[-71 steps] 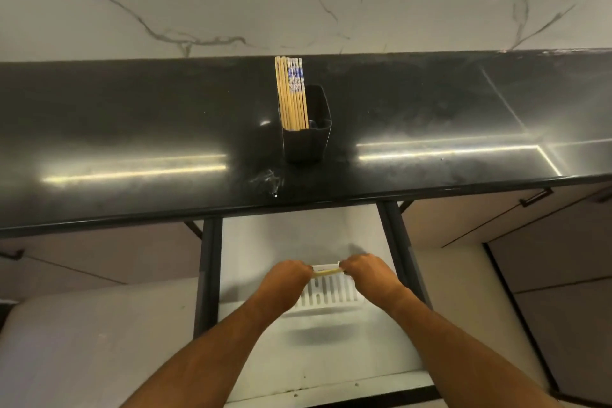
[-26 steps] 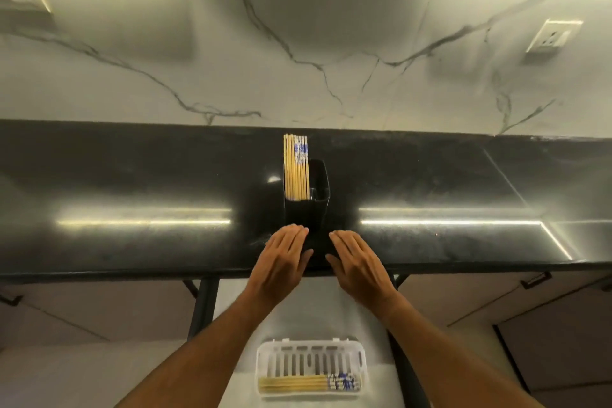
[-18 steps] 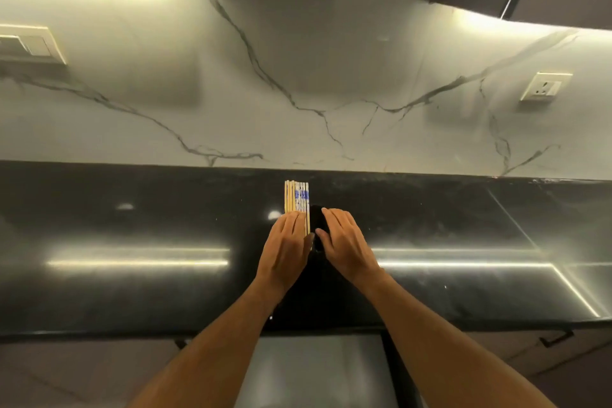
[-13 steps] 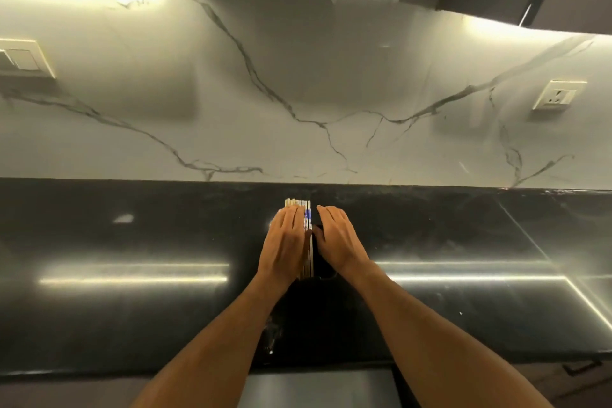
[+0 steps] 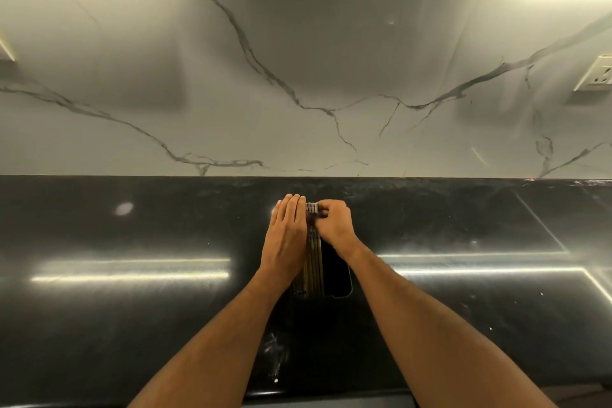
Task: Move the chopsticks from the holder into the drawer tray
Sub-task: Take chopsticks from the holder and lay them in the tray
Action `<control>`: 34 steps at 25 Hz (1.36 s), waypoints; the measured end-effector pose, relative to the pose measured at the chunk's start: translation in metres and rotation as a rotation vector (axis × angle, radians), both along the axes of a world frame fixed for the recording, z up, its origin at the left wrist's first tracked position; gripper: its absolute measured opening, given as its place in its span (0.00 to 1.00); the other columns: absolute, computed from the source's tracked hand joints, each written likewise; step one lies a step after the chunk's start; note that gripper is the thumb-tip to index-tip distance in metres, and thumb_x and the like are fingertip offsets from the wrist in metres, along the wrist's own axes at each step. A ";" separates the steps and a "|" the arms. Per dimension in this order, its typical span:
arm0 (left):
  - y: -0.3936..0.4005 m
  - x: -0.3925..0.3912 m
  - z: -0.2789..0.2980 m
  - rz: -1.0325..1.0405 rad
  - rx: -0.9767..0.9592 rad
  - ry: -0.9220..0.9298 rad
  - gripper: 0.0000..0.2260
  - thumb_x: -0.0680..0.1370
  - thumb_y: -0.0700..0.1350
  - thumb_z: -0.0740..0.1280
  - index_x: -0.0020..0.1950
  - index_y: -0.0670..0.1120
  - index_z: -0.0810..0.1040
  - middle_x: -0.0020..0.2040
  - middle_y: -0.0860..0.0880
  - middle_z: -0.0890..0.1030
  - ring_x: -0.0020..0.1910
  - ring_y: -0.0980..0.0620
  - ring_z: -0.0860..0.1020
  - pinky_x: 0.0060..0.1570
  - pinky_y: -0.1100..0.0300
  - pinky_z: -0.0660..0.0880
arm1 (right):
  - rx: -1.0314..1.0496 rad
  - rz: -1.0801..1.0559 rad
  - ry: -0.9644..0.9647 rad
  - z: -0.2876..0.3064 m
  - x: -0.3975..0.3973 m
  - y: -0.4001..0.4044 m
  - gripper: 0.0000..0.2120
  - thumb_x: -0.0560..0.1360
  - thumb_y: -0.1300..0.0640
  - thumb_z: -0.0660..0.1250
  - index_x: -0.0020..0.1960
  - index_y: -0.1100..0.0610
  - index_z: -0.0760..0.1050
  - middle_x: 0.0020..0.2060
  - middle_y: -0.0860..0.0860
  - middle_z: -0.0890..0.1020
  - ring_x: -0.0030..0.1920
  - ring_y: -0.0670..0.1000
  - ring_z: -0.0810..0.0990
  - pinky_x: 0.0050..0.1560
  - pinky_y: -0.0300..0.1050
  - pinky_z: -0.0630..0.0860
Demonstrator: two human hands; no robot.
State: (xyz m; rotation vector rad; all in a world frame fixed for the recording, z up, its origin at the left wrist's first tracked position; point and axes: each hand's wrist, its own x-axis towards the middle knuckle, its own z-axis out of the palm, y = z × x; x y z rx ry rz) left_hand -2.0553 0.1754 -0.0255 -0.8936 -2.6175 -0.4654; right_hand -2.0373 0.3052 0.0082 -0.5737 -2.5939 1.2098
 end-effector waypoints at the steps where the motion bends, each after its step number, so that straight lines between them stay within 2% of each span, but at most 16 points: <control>1: 0.000 -0.001 -0.001 -0.003 -0.002 -0.005 0.29 0.81 0.41 0.67 0.79 0.38 0.61 0.77 0.39 0.67 0.79 0.41 0.62 0.80 0.46 0.56 | -0.023 -0.011 -0.001 -0.001 -0.001 0.000 0.05 0.74 0.66 0.74 0.48 0.59 0.86 0.41 0.53 0.87 0.44 0.49 0.85 0.51 0.50 0.84; 6: -0.001 -0.001 0.002 -0.022 0.029 -0.005 0.28 0.80 0.40 0.66 0.79 0.36 0.62 0.77 0.37 0.68 0.79 0.40 0.63 0.79 0.44 0.59 | -0.056 -0.063 0.077 -0.001 0.003 0.001 0.04 0.74 0.65 0.76 0.45 0.57 0.85 0.38 0.51 0.86 0.40 0.47 0.85 0.46 0.50 0.85; 11: -0.003 0.008 0.011 -0.099 0.187 0.005 0.24 0.80 0.40 0.59 0.76 0.35 0.66 0.73 0.36 0.72 0.75 0.38 0.69 0.77 0.43 0.64 | -0.104 -0.135 0.190 0.014 0.012 0.000 0.05 0.73 0.63 0.77 0.48 0.59 0.85 0.40 0.52 0.86 0.40 0.47 0.86 0.45 0.49 0.86; 14: 0.003 0.017 0.023 -0.202 0.283 0.066 0.23 0.78 0.38 0.69 0.72 0.37 0.68 0.67 0.37 0.78 0.68 0.40 0.76 0.72 0.46 0.71 | -0.146 -0.178 0.276 0.036 0.021 0.001 0.09 0.73 0.63 0.76 0.54 0.61 0.84 0.44 0.54 0.87 0.44 0.48 0.86 0.49 0.48 0.85; 16: 0.006 0.025 0.035 -0.233 0.351 0.058 0.19 0.80 0.41 0.68 0.69 0.40 0.69 0.63 0.41 0.79 0.63 0.45 0.78 0.67 0.51 0.76 | -0.217 -0.199 0.365 0.056 0.032 0.002 0.10 0.73 0.64 0.76 0.54 0.61 0.84 0.44 0.54 0.87 0.44 0.48 0.87 0.50 0.47 0.85; 20: 0.013 0.040 0.060 -0.160 0.422 -0.175 0.10 0.83 0.44 0.64 0.62 0.42 0.77 0.55 0.45 0.81 0.49 0.52 0.79 0.50 0.61 0.77 | -0.362 -0.145 0.535 0.093 0.061 0.006 0.05 0.77 0.65 0.72 0.52 0.59 0.82 0.41 0.53 0.88 0.42 0.49 0.88 0.49 0.46 0.85; 22: 0.017 0.053 0.077 -0.124 0.468 -0.368 0.10 0.85 0.47 0.61 0.57 0.45 0.79 0.47 0.50 0.81 0.41 0.54 0.78 0.43 0.58 0.77 | -0.433 -0.124 0.605 0.109 0.080 0.009 0.04 0.78 0.65 0.70 0.52 0.59 0.82 0.41 0.53 0.88 0.43 0.51 0.88 0.48 0.47 0.85; 24: 0.018 0.068 0.092 -0.165 0.539 -0.549 0.11 0.85 0.49 0.60 0.55 0.46 0.80 0.42 0.50 0.83 0.38 0.53 0.81 0.44 0.53 0.80 | -0.519 -0.114 0.669 0.121 0.101 0.010 0.05 0.78 0.66 0.70 0.52 0.58 0.81 0.42 0.55 0.88 0.45 0.54 0.88 0.48 0.48 0.85; 26: 0.014 0.082 0.102 -0.280 0.634 -0.710 0.10 0.85 0.46 0.62 0.54 0.44 0.81 0.41 0.47 0.85 0.39 0.50 0.84 0.47 0.54 0.82 | -0.594 -0.103 0.701 0.123 0.121 0.014 0.05 0.79 0.66 0.69 0.52 0.59 0.81 0.43 0.57 0.88 0.46 0.57 0.88 0.49 0.52 0.85; 29: 0.002 0.109 0.107 -0.363 0.545 -0.791 0.07 0.83 0.44 0.65 0.50 0.44 0.81 0.39 0.44 0.85 0.35 0.50 0.83 0.43 0.53 0.83 | -0.676 -0.099 0.664 0.110 0.154 0.019 0.06 0.79 0.66 0.69 0.55 0.64 0.79 0.45 0.60 0.87 0.47 0.60 0.88 0.52 0.59 0.84; 31: -0.010 0.125 0.096 -0.328 0.431 -0.807 0.08 0.83 0.46 0.64 0.48 0.46 0.80 0.39 0.44 0.84 0.34 0.52 0.81 0.42 0.54 0.81 | -0.585 -0.133 0.593 0.093 0.178 0.020 0.12 0.76 0.66 0.72 0.59 0.63 0.78 0.48 0.59 0.87 0.49 0.57 0.88 0.54 0.59 0.84; 32: -0.016 0.130 0.087 -0.308 0.354 -0.773 0.09 0.83 0.47 0.64 0.48 0.46 0.80 0.39 0.45 0.84 0.35 0.52 0.81 0.43 0.54 0.81 | -0.446 -0.142 0.556 0.083 0.188 0.022 0.17 0.74 0.66 0.74 0.62 0.61 0.76 0.50 0.58 0.86 0.52 0.54 0.87 0.56 0.55 0.84; 34: -0.035 0.142 0.063 -0.283 0.109 -0.622 0.09 0.84 0.48 0.62 0.50 0.46 0.80 0.42 0.46 0.84 0.39 0.50 0.82 0.46 0.53 0.80 | -0.011 -0.065 0.449 0.062 0.212 0.022 0.26 0.72 0.64 0.77 0.68 0.58 0.74 0.57 0.53 0.83 0.57 0.49 0.82 0.59 0.43 0.79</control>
